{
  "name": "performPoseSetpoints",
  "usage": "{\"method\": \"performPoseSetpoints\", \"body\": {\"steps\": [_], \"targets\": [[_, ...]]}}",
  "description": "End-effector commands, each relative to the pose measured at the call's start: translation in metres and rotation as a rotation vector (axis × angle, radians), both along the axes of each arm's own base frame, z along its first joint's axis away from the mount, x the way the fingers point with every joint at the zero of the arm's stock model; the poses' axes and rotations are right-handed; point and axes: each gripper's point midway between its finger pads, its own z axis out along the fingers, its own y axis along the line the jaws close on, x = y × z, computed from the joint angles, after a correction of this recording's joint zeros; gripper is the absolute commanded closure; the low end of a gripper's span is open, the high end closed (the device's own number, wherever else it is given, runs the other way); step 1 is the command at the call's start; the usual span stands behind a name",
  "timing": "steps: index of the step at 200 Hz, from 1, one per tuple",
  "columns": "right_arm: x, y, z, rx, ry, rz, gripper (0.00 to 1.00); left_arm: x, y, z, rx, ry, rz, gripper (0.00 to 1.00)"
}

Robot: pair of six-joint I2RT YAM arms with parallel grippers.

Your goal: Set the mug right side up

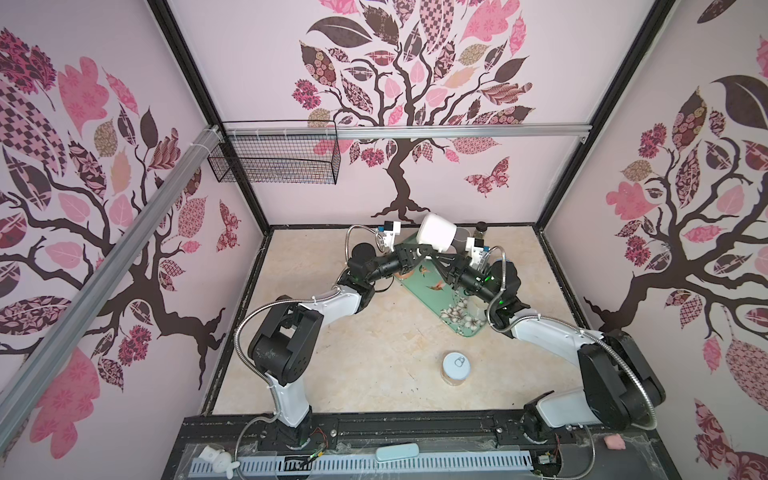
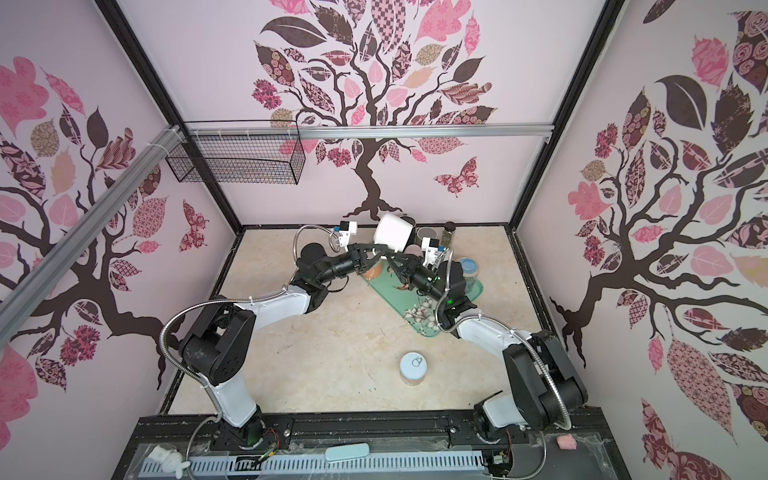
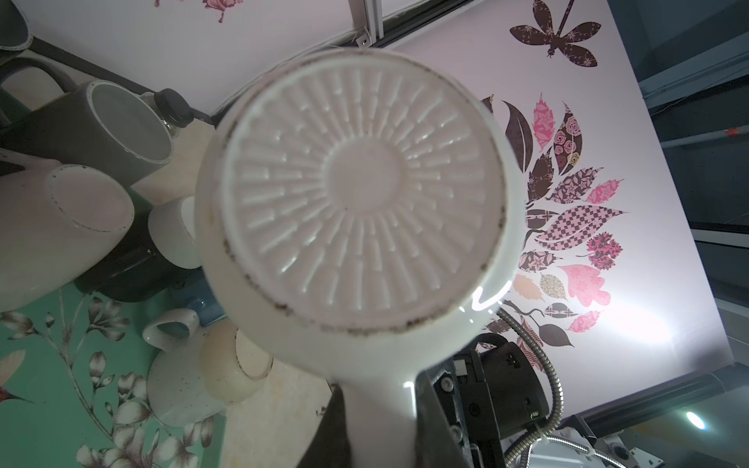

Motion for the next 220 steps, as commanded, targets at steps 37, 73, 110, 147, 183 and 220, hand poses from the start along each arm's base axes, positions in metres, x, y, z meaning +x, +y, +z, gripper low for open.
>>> {"method": "performPoseSetpoints", "body": {"steps": [37, 73, 110, 147, 183, 220], "targets": [[0.02, -0.001, 0.028, 0.035, -0.068, -0.018, 0.77, -0.034, 0.01, 0.067, -0.14, -0.169, -0.064, 1.0], [0.024, 0.005, 0.038, 0.053, -0.114, 0.003, 1.0, -0.04, 0.009, 0.065, -0.14, -0.159, -0.093, 1.0], [0.039, 0.01, 0.019, -0.117, -0.042, -0.015, 1.0, -0.034, 0.027, 0.04, -0.06, -0.135, -0.027, 0.83], [0.05, 0.015, -0.006, -0.379, 0.016, -0.038, 1.0, -0.025, 0.059, 0.007, 0.112, -0.115, 0.078, 0.5], [0.057, 0.041, -0.029, -0.6, 0.034, 0.009, 1.0, -0.018, 0.099, -0.014, 0.265, -0.099, 0.17, 0.39], [0.069, 0.071, -0.043, -0.944, -0.051, -0.025, 1.0, -0.018, 0.174, -0.058, 0.535, 0.017, 0.365, 0.38]]}}
